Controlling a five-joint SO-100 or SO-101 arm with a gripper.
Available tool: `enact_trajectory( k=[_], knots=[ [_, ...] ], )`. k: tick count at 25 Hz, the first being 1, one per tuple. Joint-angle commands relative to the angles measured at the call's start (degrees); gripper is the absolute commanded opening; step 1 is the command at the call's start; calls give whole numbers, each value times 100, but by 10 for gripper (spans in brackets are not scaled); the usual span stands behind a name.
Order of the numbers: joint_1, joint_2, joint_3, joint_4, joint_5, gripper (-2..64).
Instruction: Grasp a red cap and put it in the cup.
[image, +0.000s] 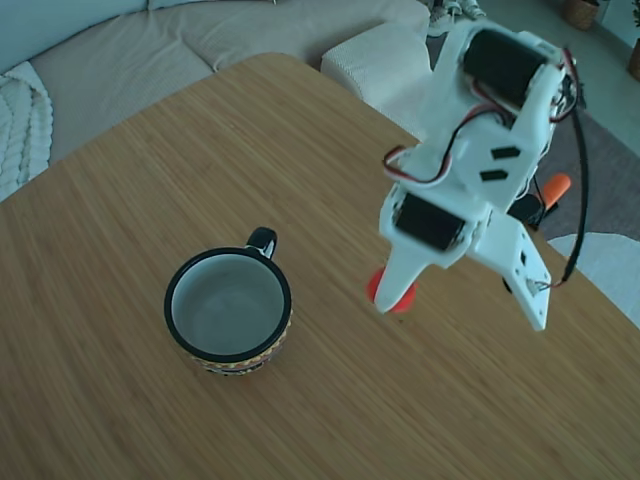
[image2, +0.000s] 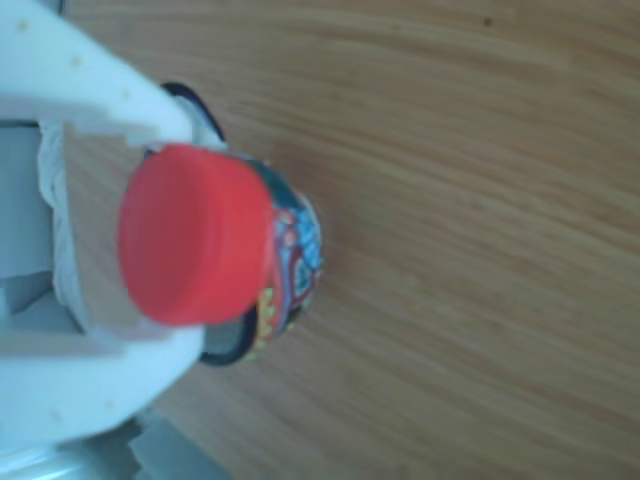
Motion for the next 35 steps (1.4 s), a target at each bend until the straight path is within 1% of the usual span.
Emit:
enact_trajectory(
  k=[1, 5, 13, 17, 18, 22, 24, 28, 30, 35],
  knots=[
    [193, 589, -211, 158, -9, 160],
    [712, 1055, -202, 193, -26, 161],
    [1617, 1556, 105, 123, -193, 161],
    [1819, 1591, 281, 105, -193, 161],
    [1819, 1556, 334, 53, -193, 161],
    [1828, 1529, 642, -483, -158, 161],
    [1828, 1512, 668, -659, -149, 161],
    [1828, 1134, 519, -729, -185, 161],
    [1828, 809, 422, -870, -176, 161],
    [1775, 141, -62, -984, -149, 161]
  ],
)
